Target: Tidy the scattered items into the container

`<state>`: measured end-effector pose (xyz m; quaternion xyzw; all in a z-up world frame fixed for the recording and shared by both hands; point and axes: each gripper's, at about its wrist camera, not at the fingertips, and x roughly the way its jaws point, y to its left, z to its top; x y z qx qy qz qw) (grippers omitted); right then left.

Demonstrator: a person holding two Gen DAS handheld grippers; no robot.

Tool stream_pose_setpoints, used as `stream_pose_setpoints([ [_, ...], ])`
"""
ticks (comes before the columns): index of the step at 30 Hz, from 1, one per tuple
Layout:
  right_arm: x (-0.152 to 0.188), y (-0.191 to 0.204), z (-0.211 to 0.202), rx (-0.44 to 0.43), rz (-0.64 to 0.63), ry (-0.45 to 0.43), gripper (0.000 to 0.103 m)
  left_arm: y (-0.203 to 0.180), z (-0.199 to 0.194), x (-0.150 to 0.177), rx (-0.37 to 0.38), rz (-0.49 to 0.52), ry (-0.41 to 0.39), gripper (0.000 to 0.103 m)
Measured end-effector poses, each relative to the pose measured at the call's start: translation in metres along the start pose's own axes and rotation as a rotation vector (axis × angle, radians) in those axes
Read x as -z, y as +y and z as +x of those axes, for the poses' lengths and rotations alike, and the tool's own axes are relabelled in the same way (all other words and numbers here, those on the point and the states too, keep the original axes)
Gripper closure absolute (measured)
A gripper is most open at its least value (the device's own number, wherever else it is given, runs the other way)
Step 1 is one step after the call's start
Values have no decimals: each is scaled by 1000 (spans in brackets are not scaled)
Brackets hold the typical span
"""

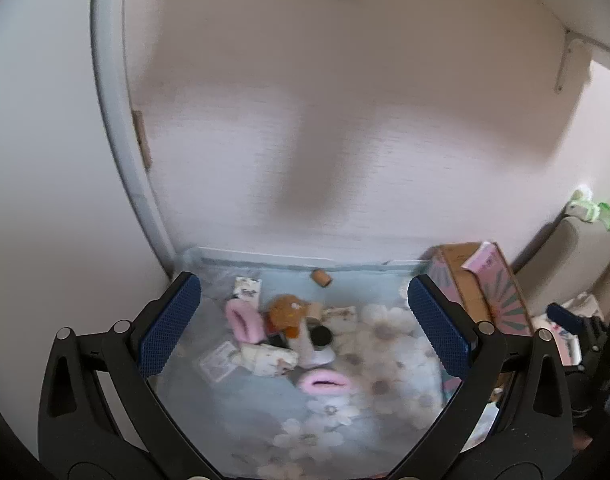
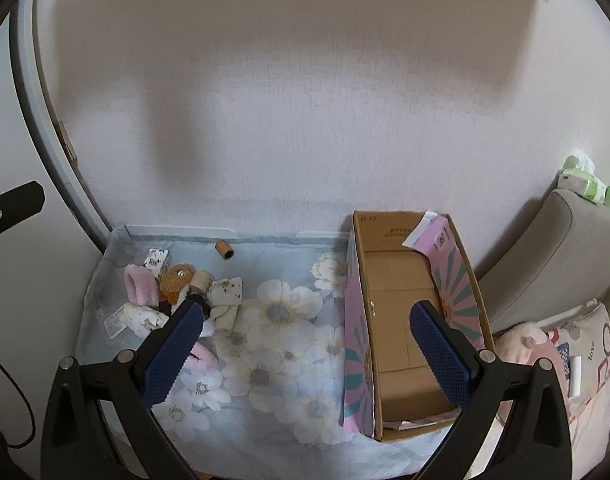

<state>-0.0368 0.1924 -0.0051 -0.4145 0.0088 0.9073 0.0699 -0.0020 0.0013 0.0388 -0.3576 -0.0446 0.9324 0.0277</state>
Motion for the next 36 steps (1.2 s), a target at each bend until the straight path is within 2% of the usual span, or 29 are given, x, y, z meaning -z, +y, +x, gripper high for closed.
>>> stream_pose_setpoints([
  [1,-1,1,0,5,-9,-4,0,0,0,0,-29,8,-10,0],
  [5,-1,4,1,19,-24,1,0,-3,-3,0,-65,46,-35,0],
  [10,-2,2,4,-14,-10,8,0,-2,0,1,-22,53,-21,0],
  [16,-3,1,3,-93,32,7,0,-1,0,2,-13,55,-11,0],
  [26,-4,5,5,-87,16,9,0,2,2,-1,-21,43,-14,0],
  [33,-4,9,6,-113,-15,10,0,6,-4,-4,66,6,-41,0],
  [36,-3,13,7,-121,-30,10,0,5,-1,-5,35,14,-28,0],
])
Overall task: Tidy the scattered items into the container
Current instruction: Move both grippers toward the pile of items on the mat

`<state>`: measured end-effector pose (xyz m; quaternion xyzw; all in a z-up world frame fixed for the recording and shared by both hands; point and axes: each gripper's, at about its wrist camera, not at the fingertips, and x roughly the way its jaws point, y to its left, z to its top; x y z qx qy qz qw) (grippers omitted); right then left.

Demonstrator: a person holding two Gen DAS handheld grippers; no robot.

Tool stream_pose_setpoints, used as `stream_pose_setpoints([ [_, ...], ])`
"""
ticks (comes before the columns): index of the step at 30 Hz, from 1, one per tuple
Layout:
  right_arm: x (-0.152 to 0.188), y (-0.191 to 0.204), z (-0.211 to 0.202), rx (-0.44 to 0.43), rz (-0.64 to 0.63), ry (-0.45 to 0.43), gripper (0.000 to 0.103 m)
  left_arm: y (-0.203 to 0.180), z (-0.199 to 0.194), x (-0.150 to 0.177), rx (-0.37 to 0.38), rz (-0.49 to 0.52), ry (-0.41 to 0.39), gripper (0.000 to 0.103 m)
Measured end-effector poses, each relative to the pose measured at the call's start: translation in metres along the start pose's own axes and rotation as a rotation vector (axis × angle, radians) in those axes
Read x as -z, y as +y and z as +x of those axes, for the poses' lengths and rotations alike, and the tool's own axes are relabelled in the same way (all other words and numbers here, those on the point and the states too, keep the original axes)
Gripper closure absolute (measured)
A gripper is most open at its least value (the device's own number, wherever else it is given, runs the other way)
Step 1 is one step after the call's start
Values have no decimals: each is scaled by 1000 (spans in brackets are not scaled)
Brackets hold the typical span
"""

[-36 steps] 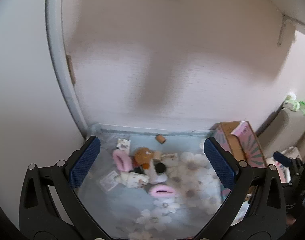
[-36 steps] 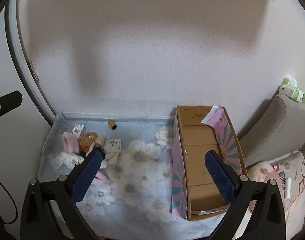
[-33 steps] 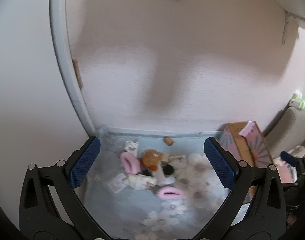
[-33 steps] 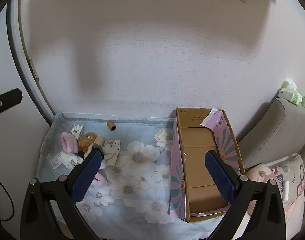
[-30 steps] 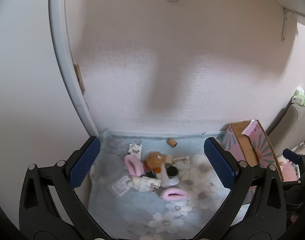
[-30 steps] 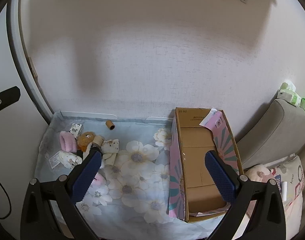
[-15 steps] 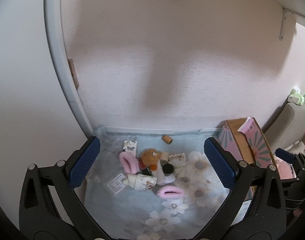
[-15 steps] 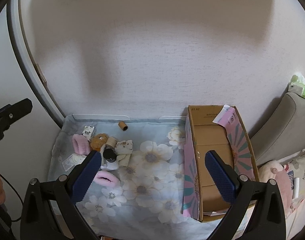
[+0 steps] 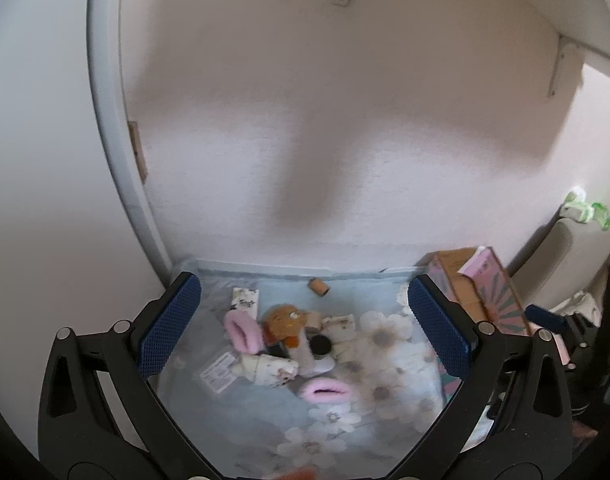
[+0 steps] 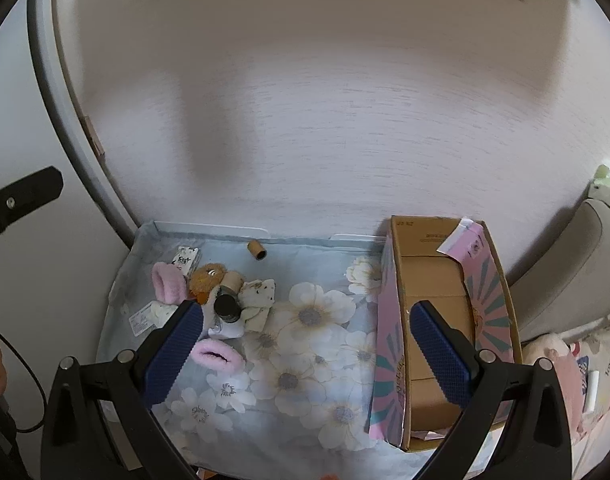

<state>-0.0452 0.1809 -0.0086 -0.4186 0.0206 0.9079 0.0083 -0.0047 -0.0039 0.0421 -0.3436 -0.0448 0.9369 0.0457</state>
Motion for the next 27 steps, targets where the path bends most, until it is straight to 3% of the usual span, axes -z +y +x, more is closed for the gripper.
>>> stream_pose_setpoints([
  [12,-5,-6,3,-3,1,-15,0,18,-4,-10,-15,-8,-8,0],
  [18,-7,-10,7,-52,-8,-19,0,47,2,-9,-103,-18,14,0],
  [27,-1,2,47,-167,-24,70,0,59,34,40,-9,14,108,0],
])
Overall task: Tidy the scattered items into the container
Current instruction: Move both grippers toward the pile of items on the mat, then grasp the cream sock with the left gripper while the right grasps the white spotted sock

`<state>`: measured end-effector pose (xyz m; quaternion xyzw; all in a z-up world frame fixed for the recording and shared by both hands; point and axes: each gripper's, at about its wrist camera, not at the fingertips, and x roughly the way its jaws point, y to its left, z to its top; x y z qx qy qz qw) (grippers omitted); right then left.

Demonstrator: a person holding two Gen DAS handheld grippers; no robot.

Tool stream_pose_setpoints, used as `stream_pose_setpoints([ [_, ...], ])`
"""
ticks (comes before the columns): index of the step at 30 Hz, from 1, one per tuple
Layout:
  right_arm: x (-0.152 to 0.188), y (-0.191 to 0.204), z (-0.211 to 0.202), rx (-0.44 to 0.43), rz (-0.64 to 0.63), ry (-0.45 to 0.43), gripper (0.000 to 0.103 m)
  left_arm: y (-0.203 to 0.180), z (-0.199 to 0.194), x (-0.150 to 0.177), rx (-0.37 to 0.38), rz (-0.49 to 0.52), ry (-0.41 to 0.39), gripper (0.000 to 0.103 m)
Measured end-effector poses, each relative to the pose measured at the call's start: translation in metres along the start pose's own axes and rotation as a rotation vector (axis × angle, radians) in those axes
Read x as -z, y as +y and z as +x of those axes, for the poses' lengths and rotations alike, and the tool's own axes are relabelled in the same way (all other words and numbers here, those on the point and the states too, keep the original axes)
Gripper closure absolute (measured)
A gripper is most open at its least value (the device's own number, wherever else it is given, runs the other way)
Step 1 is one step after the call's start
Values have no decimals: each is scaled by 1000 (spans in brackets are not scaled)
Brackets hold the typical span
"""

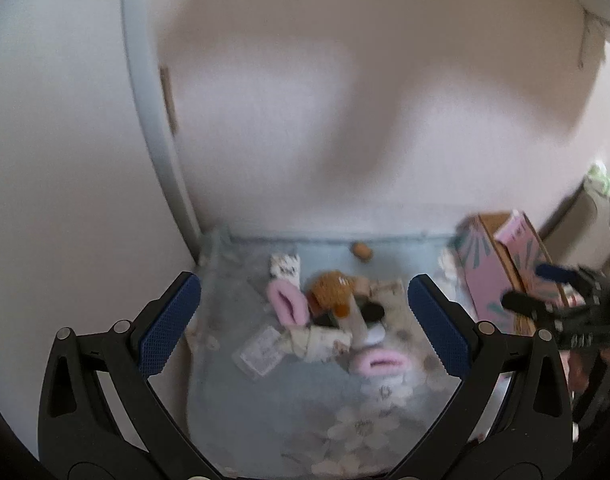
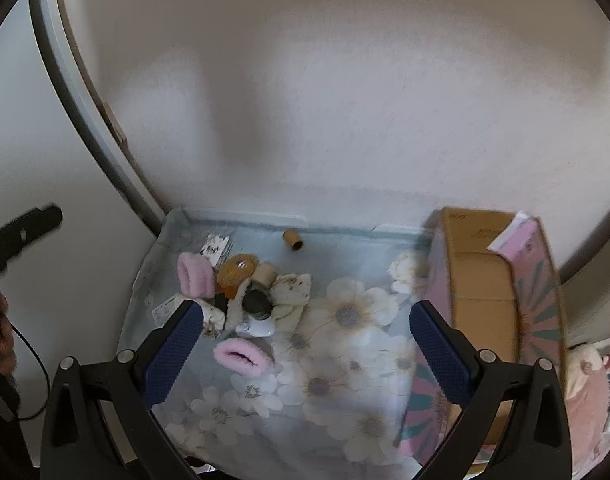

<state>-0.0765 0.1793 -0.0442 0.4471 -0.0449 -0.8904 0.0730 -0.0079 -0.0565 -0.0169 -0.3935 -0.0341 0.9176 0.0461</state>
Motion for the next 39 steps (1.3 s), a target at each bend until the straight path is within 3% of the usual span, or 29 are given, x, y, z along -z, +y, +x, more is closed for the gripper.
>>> stream_pose_setpoints([
  [8,1,-2,67,-50,-12,78,1,-6,78,60,93,1,133,1],
  [16,4,-14,156,-97,66,149,16,-3,147,91,110,-21,186,10],
  [19,8,-16,179,-109,80,182,28,-5,163,96,119,-9,208,13],
  [22,14,-17,201,-108,92,221,30,-6,170,99,103,15,217,13],
  [27,17,-20,218,-159,135,241,37,-10,174,101,89,88,209,37],
  [31,17,-18,224,-183,134,245,59,-11,172,101,75,141,206,54],
  [32,17,-16,225,-199,131,250,71,-13,173,101,76,149,203,59],
  [33,16,-14,224,-190,127,248,71,-13,172,101,78,154,201,63],
  [35,16,-10,221,-173,110,236,76,-13,168,101,78,156,197,66],
  [39,15,-3,208,-138,91,210,77,-12,154,96,90,162,170,67],
])
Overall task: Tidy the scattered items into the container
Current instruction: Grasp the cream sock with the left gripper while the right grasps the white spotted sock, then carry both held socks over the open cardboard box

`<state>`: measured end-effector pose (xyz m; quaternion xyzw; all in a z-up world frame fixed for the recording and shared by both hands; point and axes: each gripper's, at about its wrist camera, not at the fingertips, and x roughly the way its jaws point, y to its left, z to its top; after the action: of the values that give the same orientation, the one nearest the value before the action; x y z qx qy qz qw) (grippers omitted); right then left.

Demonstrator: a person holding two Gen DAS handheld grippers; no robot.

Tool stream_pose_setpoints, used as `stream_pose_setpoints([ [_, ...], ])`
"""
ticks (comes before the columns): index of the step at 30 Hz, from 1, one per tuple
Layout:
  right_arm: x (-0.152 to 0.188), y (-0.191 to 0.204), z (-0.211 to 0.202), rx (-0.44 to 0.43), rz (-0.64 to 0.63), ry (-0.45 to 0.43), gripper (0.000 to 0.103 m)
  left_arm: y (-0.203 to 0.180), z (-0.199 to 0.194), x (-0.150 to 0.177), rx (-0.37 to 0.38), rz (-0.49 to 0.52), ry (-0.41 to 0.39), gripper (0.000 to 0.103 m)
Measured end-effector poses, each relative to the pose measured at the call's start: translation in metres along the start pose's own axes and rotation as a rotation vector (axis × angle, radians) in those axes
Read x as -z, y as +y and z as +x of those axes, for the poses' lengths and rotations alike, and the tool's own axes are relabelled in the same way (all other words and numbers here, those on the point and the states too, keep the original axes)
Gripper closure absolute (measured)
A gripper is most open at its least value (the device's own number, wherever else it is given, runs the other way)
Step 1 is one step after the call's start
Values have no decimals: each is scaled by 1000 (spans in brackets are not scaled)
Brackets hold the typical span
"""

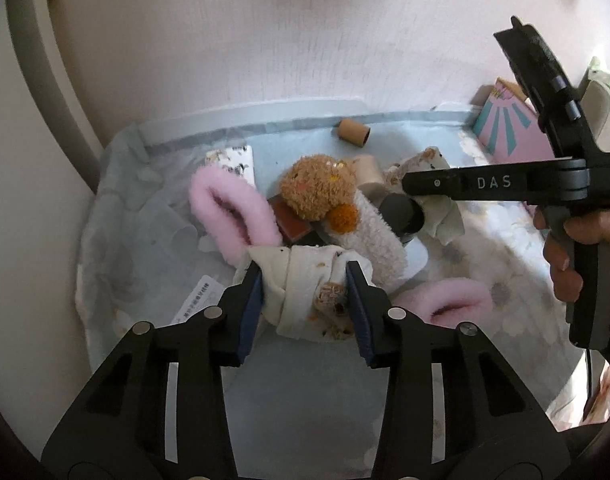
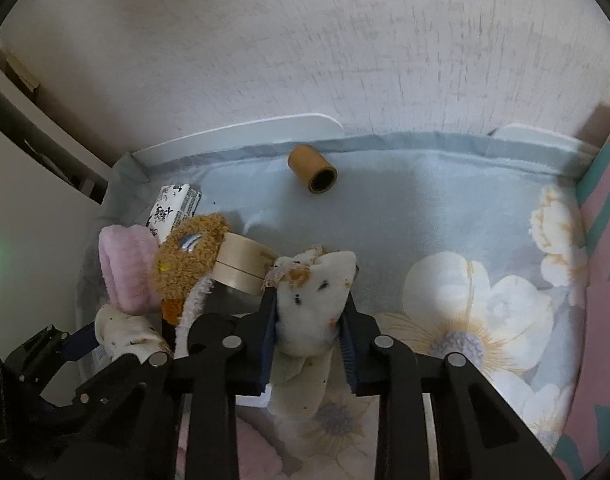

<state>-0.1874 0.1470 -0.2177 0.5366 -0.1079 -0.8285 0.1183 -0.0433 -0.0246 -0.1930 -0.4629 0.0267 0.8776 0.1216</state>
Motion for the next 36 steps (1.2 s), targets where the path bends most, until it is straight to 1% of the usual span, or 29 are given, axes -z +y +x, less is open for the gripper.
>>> stream_pose_setpoints([
  [3,0,4,-10,19,-5,-18,77,1,-17,-5,9,14,-23,67],
  [8,-1,13,-45,48,-2,-55,77,2,-44,-22,36,14,-48,67],
  [9,-1,9,-56,51,0,-63,77,-1,-52,-29,48,19,-61,67],
  [13,-6,12,-104,73,-1,-117,77,-18,-77,-56,52,49,-105,67],
  [15,-9,11,-120,96,-11,-132,77,-26,-90,-68,64,57,-127,67],
  [19,-14,-2,-163,117,-30,-165,77,-47,-110,-91,74,70,-164,67],
  [22,-15,-18,-186,120,-41,-184,77,-71,-121,-107,79,71,-174,67],
  [24,-15,-30,-197,117,-42,-182,77,-89,-126,-116,83,74,-178,67],
  [27,-12,-50,-215,116,-58,-180,77,-119,-127,-132,80,75,-187,67],
  [29,-7,-66,-224,123,-72,-171,77,-136,-124,-139,100,64,-186,67],
  [31,0,-84,-230,130,-81,-154,77,-161,-115,-150,137,50,-176,67],
  [33,8,-100,-236,149,-94,-140,77,-181,-106,-157,155,51,-165,67],
  [36,20,-123,-243,173,-111,-121,77,-223,-83,-166,190,54,-135,67],
])
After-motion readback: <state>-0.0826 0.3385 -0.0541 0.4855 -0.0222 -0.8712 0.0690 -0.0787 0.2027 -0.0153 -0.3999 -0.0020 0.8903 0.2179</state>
